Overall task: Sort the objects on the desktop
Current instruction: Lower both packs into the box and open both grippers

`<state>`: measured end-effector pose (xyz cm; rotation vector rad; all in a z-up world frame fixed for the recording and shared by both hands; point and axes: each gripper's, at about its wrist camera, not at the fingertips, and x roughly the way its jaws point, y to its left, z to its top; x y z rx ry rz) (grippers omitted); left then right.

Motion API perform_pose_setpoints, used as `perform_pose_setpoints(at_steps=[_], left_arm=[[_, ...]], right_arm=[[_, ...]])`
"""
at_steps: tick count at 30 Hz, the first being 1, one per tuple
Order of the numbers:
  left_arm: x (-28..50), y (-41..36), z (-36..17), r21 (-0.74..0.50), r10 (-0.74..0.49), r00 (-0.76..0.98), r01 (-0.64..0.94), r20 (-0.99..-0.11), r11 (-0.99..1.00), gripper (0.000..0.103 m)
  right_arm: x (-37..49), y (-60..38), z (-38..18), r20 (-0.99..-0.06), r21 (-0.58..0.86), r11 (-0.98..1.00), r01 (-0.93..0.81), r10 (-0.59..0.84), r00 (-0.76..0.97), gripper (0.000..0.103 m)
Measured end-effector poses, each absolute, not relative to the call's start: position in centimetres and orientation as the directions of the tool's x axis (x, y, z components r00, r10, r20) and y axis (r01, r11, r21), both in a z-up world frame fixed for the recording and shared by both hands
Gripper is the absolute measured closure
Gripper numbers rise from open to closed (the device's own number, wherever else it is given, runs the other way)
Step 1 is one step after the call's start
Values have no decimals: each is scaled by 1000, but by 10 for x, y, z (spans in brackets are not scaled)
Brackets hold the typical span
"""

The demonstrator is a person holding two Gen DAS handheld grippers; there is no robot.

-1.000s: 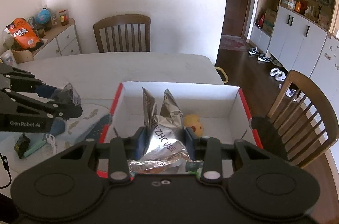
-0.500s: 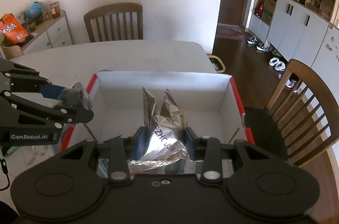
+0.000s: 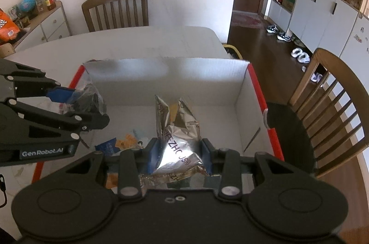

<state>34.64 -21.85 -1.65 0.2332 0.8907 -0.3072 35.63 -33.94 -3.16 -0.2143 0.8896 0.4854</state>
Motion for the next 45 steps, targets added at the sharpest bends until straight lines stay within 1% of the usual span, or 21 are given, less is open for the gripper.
perform_pose_setpoints(at_steps=[11,26,40,42,44,45], left_arm=[[360,-230,-39,106,-143,562,388,-815,916,66],[372,-235,-62,90,-128,495,394,-860,915,66],[382,-239,-77,72,-108,404,407,-908,911,65],[382,-240,-78,74,-104,396,409,-912,909,63],[382,-240,-79,70,-105,388,410,-916,909,58],[382,-240,-78,69,-107,389,412,-915,908,53]], right_arm=[[370,-340,-52,-817,17,875,-484,291,498,65],[375,-340,-63,-829,9,868,-496,284,482,65],[370,-340,-62,-829,8,859,-512,292,477,61],[370,-339,-62,-829,12,857,-515,297,475,61],[369,-338,-61,-828,13,853,-521,302,473,61],[369,-337,-61,-827,13,852,-523,304,473,61]])
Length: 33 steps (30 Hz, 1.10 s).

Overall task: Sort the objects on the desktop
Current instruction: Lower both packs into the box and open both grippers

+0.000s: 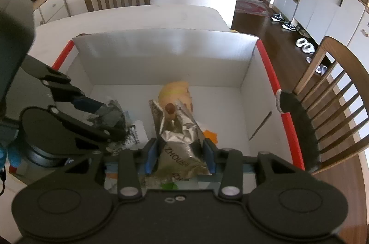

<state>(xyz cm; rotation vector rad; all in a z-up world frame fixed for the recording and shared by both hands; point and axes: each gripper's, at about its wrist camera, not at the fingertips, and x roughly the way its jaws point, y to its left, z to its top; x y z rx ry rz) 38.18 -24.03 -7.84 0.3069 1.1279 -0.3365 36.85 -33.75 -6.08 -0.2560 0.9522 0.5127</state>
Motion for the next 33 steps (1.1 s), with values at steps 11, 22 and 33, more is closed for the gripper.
perform_pose_setpoints(at_steps=[11,22,33], left_arm=[[368,-237,-69,70,-119,418,410,-901,909,40],[363,-237,-47,72,-128,456,395,-881,916,40],[344,-222,-26,70,-127,490,364,-863,929,40]], right_arm=[[365,-342,-49,-811,16,853,-522,316,492,51],[356,-343,-25,-779,23,845,-534,349,520,51],[345,-350,-4,-765,41,849,-527,366,530,50]])
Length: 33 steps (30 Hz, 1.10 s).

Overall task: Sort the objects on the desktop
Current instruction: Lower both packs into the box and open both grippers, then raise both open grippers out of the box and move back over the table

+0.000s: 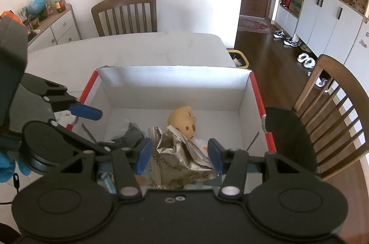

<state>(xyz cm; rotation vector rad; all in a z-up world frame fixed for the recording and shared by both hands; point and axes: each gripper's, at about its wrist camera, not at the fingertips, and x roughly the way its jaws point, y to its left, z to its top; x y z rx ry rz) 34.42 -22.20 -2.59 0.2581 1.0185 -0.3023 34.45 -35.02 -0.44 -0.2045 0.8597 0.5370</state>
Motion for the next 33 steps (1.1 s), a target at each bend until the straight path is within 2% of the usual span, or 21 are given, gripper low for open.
perform_pose_setpoints(at_steps=[29,32,33], left_arm=[[276,-165,25,28,-176,537,351,-825,936,40],[268,-153,28,27,-173,543,339,-822,940,40],[265,-149,29,27,-171,546,336,-820,941,35]], right_arm=[[289,-315,29,-730,38,843,-536,389,561,47],[281,-306,32,-726,30,839,-544,393,565,43],[279,-303,33,-724,30,837,-546,394,565,41]])
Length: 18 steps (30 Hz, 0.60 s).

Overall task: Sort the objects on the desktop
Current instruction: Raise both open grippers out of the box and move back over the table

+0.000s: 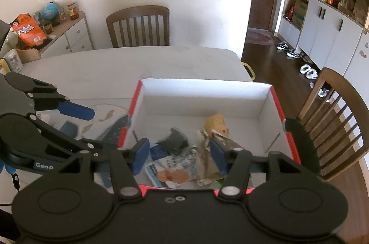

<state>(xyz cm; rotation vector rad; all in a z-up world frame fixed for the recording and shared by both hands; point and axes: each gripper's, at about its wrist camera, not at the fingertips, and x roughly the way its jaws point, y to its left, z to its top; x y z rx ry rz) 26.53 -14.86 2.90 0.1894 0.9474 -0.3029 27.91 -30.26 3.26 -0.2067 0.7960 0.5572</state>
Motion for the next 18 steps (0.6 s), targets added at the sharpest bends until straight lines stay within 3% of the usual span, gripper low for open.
perform_pose_setpoints(at_steps=[6,9,18], left_arm=[[251,-124,33,22,-169,559,319,-812,947,30],[243,-112,34,20,-166,565,308,-808,951,21],[221,-79,33,18,-158,576,288,-802,958,18]], right_arm=[[267,-283,34,-722,30,830,-556,403,562,38],[260,-273,34,-719,28,825,-565,409,561,29],[239,-247,37,-706,22,813,-581,424,567,13]])
